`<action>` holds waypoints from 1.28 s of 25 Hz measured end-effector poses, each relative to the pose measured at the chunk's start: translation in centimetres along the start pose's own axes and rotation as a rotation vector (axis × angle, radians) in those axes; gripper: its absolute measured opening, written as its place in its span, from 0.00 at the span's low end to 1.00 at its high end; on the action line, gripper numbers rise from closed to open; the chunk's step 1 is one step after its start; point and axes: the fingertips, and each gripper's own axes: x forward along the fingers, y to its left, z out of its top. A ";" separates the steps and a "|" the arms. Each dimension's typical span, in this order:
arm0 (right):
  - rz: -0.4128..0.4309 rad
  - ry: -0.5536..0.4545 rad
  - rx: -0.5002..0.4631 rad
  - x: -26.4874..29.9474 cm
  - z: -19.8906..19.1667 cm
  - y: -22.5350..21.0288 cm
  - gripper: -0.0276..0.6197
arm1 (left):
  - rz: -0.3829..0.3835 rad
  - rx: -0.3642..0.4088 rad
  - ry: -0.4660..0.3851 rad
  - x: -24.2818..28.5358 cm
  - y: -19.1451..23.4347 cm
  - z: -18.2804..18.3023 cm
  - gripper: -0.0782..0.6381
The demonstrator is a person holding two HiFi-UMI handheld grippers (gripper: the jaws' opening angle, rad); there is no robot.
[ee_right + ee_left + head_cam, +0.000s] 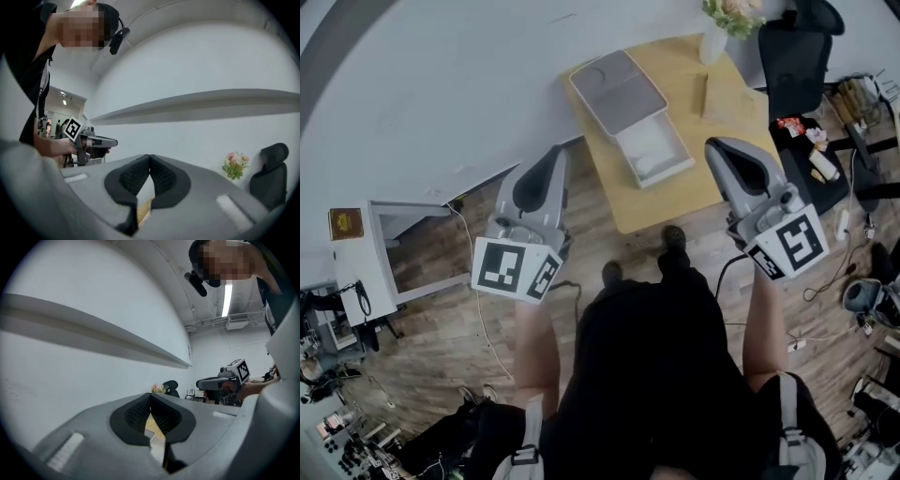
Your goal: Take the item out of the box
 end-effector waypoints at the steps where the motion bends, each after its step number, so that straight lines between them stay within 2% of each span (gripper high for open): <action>1: 0.029 0.002 0.000 0.1 -0.2 -0.7 0.05 | 0.018 0.000 0.005 0.6 -0.4 0.0 0.12; 7: 0.147 0.025 0.006 0.5 -2.0 -4.1 0.05 | 0.094 0.007 0.036 3.0 -3.2 -0.4 0.12; 11: 0.265 0.053 -0.019 1.4 -3.9 -4.8 0.05 | 0.186 0.010 0.060 2.9 -4.8 -1.2 0.12; 19: 0.413 0.081 -0.049 2.3 -6.6 -6.4 0.05 | 0.308 -0.015 0.086 3.9 -7.1 -3.0 0.12; 29: 0.530 0.198 -0.083 4.0 -11.0 -6.7 0.05 | 0.428 -0.052 0.129 3.8 -7.8 -4.6 0.12; 31: 0.540 0.225 -0.084 4.3 -11.9 -6.8 0.13 | 0.442 -0.060 0.139 3.8 -7.9 -5.0 0.12; 32: 0.547 0.240 -0.088 4.4 -12.4 -6.8 0.13 | 0.449 -0.064 0.143 3.7 -7.9 -5.2 0.12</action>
